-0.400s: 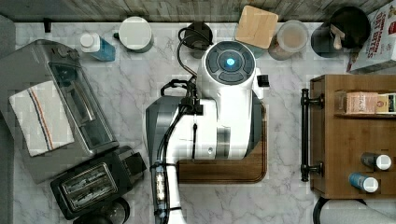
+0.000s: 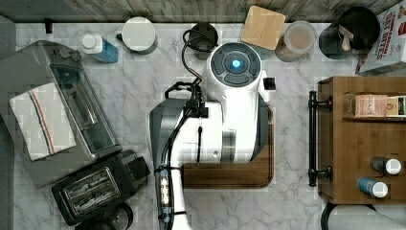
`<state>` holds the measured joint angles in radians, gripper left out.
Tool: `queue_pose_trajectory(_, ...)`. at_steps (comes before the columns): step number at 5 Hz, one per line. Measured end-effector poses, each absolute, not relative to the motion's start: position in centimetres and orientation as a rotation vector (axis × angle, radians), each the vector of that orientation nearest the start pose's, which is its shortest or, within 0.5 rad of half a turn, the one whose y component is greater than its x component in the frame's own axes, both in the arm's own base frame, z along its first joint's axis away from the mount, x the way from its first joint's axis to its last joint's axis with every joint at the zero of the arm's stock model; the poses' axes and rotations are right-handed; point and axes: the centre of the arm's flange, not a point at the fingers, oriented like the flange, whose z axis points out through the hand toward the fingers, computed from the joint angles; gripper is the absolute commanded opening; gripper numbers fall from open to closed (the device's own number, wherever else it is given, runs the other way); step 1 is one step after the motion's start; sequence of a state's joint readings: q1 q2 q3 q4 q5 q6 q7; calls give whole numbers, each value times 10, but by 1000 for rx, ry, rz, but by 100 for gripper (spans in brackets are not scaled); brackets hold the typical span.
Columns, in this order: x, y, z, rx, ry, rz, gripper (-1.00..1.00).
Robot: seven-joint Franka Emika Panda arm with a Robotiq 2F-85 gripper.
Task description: Open the drawer.
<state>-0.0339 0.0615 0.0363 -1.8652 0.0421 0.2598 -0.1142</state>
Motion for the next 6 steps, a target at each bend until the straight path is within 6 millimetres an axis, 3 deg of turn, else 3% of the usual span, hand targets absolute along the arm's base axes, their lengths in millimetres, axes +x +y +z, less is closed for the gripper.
queue_pose_trajectory(1,566,3,463,-2982,932,152,100)
queue_pose_trajectory(3,537,-9,434,-3089,327,213,100)
queue_pose_trajectory(4,528,-34,417,-3086,174,292,100)
queue_pose_trajectory(5,529,-77,406,-3078,213,280,100)
queue_pose_trajectory(6,535,-129,404,-3108,197,39,100)
